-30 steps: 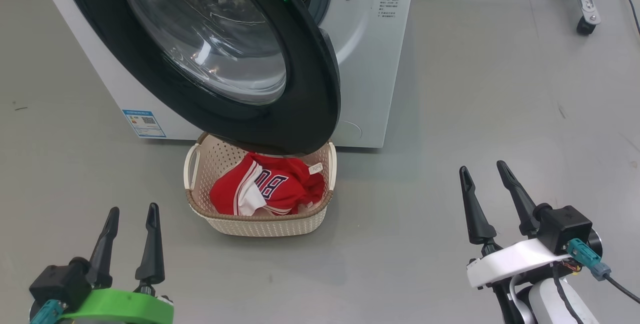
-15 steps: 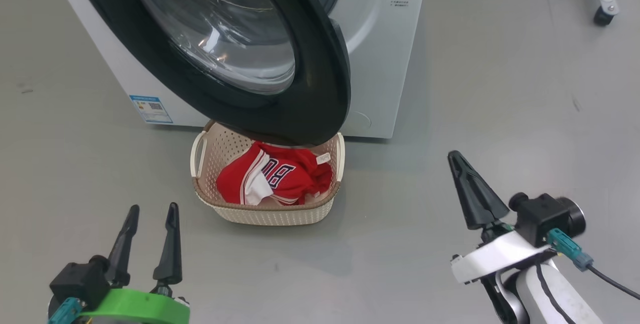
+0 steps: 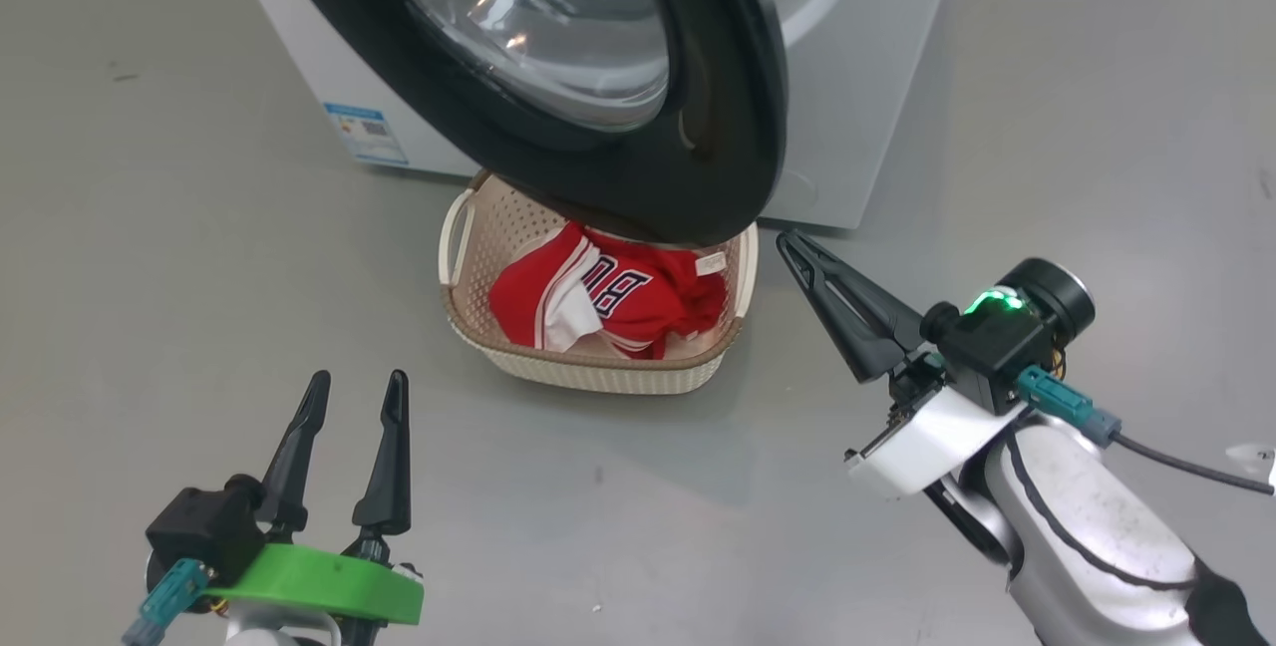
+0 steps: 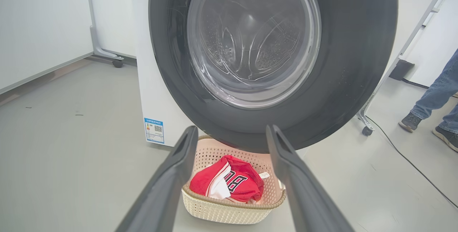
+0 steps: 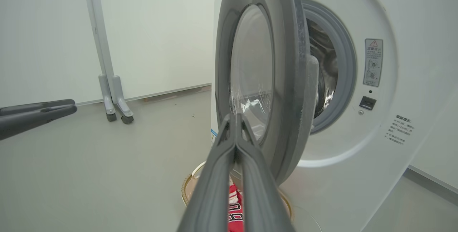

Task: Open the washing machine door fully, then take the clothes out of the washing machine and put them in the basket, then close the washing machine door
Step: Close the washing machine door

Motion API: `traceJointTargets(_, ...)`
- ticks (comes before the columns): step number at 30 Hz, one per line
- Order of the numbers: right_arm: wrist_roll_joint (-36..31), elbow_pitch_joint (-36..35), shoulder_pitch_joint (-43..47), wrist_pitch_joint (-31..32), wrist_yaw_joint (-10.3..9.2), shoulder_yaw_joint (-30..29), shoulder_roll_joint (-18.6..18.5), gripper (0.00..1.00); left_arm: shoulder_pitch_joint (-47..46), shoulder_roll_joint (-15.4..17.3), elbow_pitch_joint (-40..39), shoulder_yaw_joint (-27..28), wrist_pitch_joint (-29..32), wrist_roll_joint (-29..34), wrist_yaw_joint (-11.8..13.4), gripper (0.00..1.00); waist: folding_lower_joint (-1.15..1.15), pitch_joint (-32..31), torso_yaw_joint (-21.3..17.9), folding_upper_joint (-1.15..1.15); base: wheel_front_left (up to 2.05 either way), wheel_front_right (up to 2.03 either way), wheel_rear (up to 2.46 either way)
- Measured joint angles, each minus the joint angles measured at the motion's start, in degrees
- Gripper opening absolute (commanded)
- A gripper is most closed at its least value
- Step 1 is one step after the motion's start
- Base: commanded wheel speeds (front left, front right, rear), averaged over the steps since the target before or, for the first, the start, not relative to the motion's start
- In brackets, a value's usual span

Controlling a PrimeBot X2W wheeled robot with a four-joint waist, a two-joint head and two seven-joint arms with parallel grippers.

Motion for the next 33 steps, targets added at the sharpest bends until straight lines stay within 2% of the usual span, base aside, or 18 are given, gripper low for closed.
traceJointTargets(17, 3.0, 5.61, -11.59, 2.03, 0.0, 1.36, -4.03, 0.0, -4.07, -1.48, -0.82, -1.11, 0.0, -1.13, 0.0, 1.0, 0.0, 8.11, 7.2, 0.0, 0.0, 0.0, 0.0)
traceJointTargets(33, 5.06, 9.47, -19.07, 1.91, 0.49, -0.86, -5.94, 0.0, -7.15, -2.0, -1.47, -1.48, 0.0, -1.2, -0.01, 1.0, 0.0, 14.1, 8.97, 0.0, 0.0, 0.0, 0.0)
